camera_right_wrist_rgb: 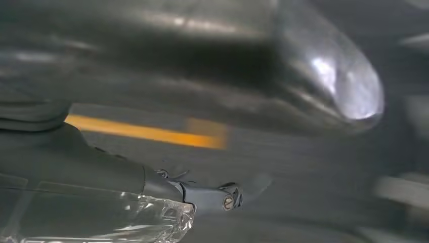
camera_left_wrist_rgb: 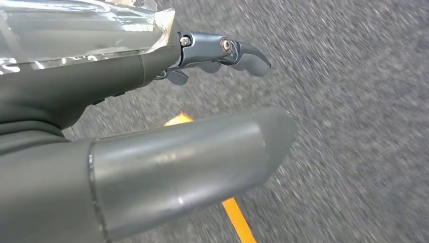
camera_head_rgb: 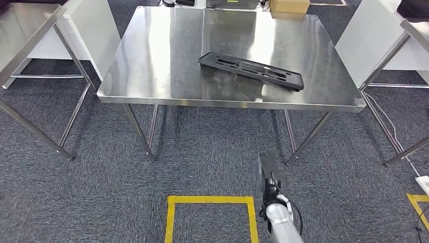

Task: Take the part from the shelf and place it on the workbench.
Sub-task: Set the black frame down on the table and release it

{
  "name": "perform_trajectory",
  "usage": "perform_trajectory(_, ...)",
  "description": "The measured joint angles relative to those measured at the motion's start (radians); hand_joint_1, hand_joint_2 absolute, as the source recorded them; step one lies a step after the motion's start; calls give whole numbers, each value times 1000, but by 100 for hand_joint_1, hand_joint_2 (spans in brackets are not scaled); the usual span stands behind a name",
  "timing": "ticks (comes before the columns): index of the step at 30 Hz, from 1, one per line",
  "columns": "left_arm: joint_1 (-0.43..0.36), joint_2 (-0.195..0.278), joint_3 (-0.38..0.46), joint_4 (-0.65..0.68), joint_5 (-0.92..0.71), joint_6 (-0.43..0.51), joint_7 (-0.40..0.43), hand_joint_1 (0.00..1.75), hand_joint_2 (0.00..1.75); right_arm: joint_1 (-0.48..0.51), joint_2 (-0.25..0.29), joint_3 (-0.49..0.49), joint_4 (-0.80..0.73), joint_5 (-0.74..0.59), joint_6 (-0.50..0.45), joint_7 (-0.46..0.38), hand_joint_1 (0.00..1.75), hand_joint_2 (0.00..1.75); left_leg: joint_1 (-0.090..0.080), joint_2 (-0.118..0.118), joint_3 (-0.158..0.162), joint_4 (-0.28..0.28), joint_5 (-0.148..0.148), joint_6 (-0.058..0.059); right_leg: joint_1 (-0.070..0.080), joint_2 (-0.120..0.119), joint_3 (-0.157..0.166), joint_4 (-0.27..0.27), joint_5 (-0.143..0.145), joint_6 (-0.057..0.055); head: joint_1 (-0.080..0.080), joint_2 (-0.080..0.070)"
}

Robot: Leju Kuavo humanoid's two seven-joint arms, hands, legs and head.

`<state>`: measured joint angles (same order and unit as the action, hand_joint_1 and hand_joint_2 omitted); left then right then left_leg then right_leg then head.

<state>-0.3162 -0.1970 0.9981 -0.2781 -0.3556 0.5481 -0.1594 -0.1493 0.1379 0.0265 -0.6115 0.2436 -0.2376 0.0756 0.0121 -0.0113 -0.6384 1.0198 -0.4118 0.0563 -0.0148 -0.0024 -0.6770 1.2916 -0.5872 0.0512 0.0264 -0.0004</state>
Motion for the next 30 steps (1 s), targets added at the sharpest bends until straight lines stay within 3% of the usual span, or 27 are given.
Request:
perform_trajectory(1, 0, -1, -13, 0, 0, 8, 12, 0, 0, 9, -2, 6, 63, 34, 7, 72, 0, 0, -2, -1, -15, 1, 11, -1, 1, 0, 29, -17, 18, 8, 0, 0)
perform_trajectory(2, 0, -2, -25, 0, -1, 14, 24, 0, 0, 19, -4, 17, 117, 78, 16, 136, 0, 0, -3, -2, -26, 1, 22, -4, 3, 0, 74, -71, 38, 13, 0, 0)
perform_trajectory(4, 0, -3, -49, 0, -1, 21, 47, 0, 0, 40, -8, 60, 199, 167, 29, 225, 0, 0, -5, 1, -43, 1, 40, -12, 11, 0, 183, -225, 47, 7, 0, 0)
perform_trajectory(6, 0, -5, -72, 1, -4, 29, 67, 0, 0, 56, -10, 104, 258, 217, 36, 251, 0, 0, -6, 7, -49, -2, 60, -23, 20, 1, 231, -314, 35, -8, 0, 0)
perform_trajectory(8, 1, -6, -94, 2, -11, 35, 88, 0, 0, 71, -12, 145, 303, 277, 42, 232, 0, 0, -5, 9, -54, -8, 75, -35, 17, 2, 219, -322, 46, -20, 0, 0)
perform_trajectory(9, 1, -5, -105, 2, -16, 37, 99, 0, 0, 75, -13, 170, 318, 312, 40, 218, 0, 0, -4, 9, -61, -1, 62, -40, 13, 1, 212, -322, 57, -28, -1, 0)
perform_trajectory(10, 1, -4, -114, 3, -20, 38, 109, 0, 0, 74, -15, 195, 329, 334, 34, 202, 0, 0, -2, 8, -71, 21, 28, -45, 7, 0, 203, -323, 70, -38, -1, 0)
perform_trajectory(11, 1, -3, -124, 3, -25, 38, 118, 0, 0, 68, -16, 215, 337, 342, 31, 188, 0, 0, 0, 8, -85, 64, -24, -50, 2, -1, 192, -324, 84, -47, -1, 0)
perform_trajectory(13, -1, -3, -143, 3, -30, 38, 126, 0, 0, 52, -17, 236, 348, 339, 35, 166, 0, 0, 3, 8, -112, 191, -124, -59, 4, -3, 165, -322, 109, -54, -2, 0)
perform_trajectory(14, -1, -3, -150, 3, -32, 38, 127, 0, 0, 43, -19, 243, 352, 345, 40, 158, 0, 0, 5, 8, -117, 250, -144, -64, 4, -3, 150, -320, 120, -52, -2, 0)
perform_trajectory(15, -2, -2, -156, 3, -32, 38, 127, 0, 0, 34, -21, 251, 355, 353, 45, 151, 0, 0, 9, 8, -110, 284, -139, -69, 4, -4, 135, -317, 131, -49, -3, 0)
perform_trajectory(16, -3, -3, -162, 3, -33, 38, 127, 0, 0, 25, -22, 259, 358, 359, 48, 145, 0, 0, 15, 8, -88, 287, -119, -74, 2, -5, 119, -312, 140, -44, -2, 0)
perform_trajectory(18, -7, -5, -174, 3, -37, 39, 129, 0, 0, 11, -24, 269, 362, 358, 51, 136, 0, 0, 28, 9, 6, 190, -85, -85, 0, -5, 90, -296, 153, -34, -3, 0)
perform_trajectory(20, -17, -10, -187, 4, -44, 42, 135, 0, 0, 1, -25, 275, 365, 365, 53, 127, 0, 0, 30, 3, 94, 65, -103, -89, 2, -7, 67, -278, 162, -21, -2, 0)
perform_trajectory(22, -23, -15, -200, 7, -51, 48, 146, 0, 0, -3, -27, 287, 370, 394, 62, 120, 0, 0, 20, -2, 114, 17, -120, -77, 4, -8, 52, -274, 178, -1, 0, 0)
perform_trajectory(24, -25, -17, -209, 11, -56, 52, 155, 0, 0, 3, -28, 305, 378, 419, 74, 118, 0, 0, 15, 1, 96, 13, -106, -51, 1, -7, 39, -273, 183, 15, 2, 0)
perform_trajectory(25, -26, -18, -213, 12, -58, 54, 158, 0, 0, 8, -28, 314, 382, 425, 78, 118, 0, 0, 14, 3, 86, 10, -95, -35, -1, -6, 27, -258, 165, 15, 2, 0)
perform_trajectory(27, -31, -20, -219, 13, -60, 55, 161, 0, 0, 15, -27, 327, 388, 429, 81, 117, 0, 0, 11, 7, 61, 8, -71, -12, -3, -3, -10, -164, 85, 1, 3, 0)
perform_trajectory(29, -32, -20, -224, 15, -63, 56, 165, 0, 0, 17, -27, 333, 391, 415, 81, 117, 0, 0, 6, 9, 32, 9, -49, -6, -2, -2, -41, -29, 11, -5, 4, 0)
perform_trajectory(30, -32, -21, -228, 17, -63, 55, 167, 0, 0, 17, -28, 333, 392, 407, 79, 116, 0, 0, 4, 11, 18, 9, -38, -6, -2, -1, -39, 12, 1, 0, 4, 0)
